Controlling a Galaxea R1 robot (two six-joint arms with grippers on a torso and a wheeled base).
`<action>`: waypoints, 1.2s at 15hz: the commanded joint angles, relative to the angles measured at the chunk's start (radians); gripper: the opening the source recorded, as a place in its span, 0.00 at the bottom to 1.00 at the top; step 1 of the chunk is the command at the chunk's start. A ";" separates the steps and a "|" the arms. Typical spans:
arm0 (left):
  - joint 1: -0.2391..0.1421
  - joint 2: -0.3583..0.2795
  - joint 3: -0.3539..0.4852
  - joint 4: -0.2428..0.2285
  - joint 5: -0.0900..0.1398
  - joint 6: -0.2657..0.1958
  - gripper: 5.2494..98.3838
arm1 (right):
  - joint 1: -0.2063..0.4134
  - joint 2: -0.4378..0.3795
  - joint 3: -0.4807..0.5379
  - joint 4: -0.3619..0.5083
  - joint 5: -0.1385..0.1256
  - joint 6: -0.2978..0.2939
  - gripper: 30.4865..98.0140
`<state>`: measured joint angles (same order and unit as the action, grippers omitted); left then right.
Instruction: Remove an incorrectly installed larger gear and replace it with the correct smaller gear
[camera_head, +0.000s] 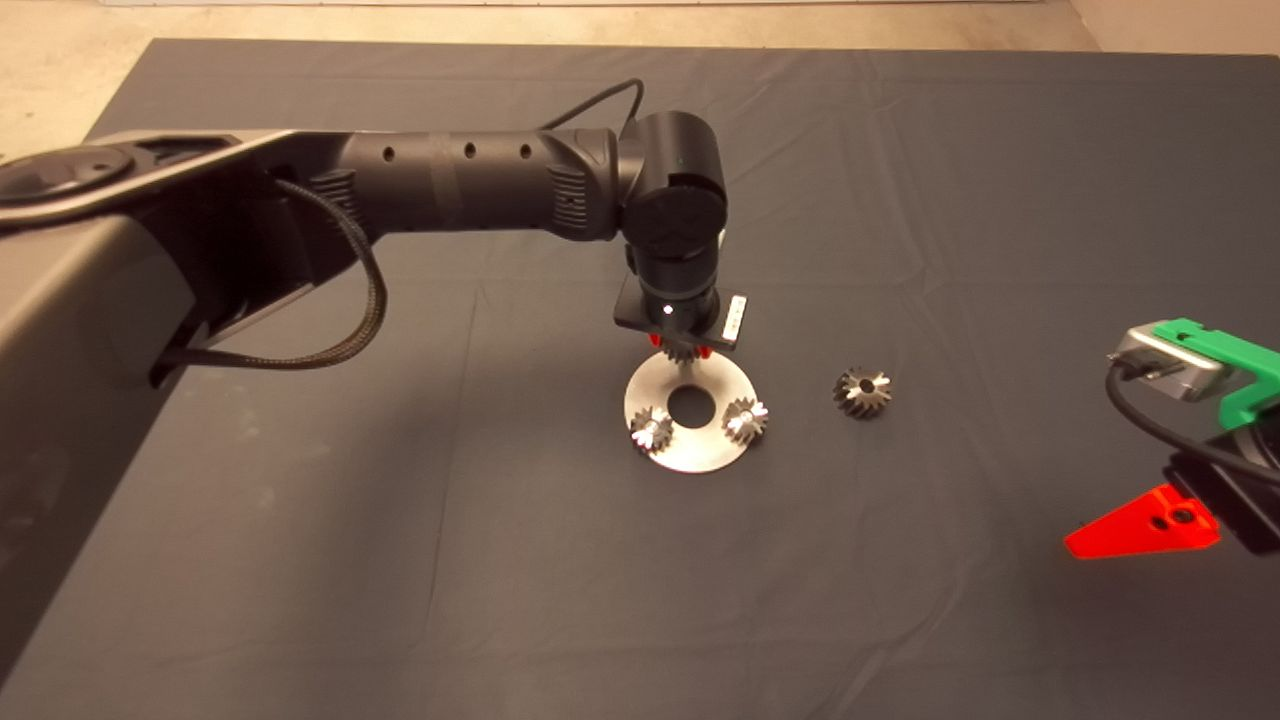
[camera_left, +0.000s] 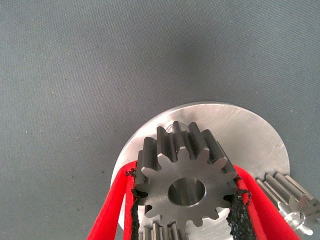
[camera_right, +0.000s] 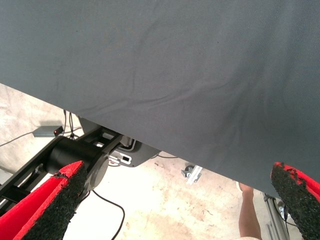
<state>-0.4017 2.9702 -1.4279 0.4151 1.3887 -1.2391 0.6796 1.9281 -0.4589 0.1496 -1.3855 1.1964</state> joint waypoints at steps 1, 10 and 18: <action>-0.013 0.011 -0.012 0.005 -0.002 0.009 0.31 | 0.022 -0.004 0.005 0.036 0.002 0.008 1.00; -0.013 0.011 -0.014 0.007 -0.033 0.010 0.31 | 0.022 -0.004 0.005 0.036 0.002 0.008 1.00; -0.011 0.011 -0.021 0.007 -0.025 0.032 0.31 | 0.022 -0.004 0.005 0.036 0.002 0.008 1.00</action>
<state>-0.4017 2.9755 -1.4517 0.4151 1.3613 -1.2147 0.6792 1.9281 -0.4589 0.1496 -1.3859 1.1979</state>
